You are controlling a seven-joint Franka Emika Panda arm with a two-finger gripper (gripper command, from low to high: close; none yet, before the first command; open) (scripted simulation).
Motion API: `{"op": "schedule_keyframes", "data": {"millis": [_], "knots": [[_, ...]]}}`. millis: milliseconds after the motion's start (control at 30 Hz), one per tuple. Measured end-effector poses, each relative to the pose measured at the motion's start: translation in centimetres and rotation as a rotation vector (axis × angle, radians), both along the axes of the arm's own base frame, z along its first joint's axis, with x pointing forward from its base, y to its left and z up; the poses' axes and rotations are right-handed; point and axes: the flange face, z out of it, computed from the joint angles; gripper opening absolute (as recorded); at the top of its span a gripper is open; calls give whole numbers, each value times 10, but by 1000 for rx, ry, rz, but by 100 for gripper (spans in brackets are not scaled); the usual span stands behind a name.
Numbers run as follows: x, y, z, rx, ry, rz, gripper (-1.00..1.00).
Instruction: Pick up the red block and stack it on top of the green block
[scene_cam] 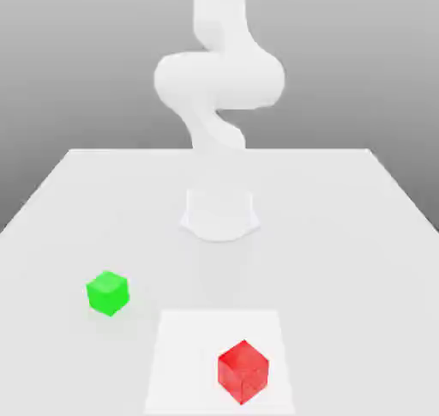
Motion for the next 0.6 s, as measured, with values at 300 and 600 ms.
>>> {"op": "schedule_keyframes", "data": {"millis": [300, 600], "knots": [[86, 15, -171, -73, 266, 238, 0], [98, 34, -350, -178, 518, 464, 0]]}}
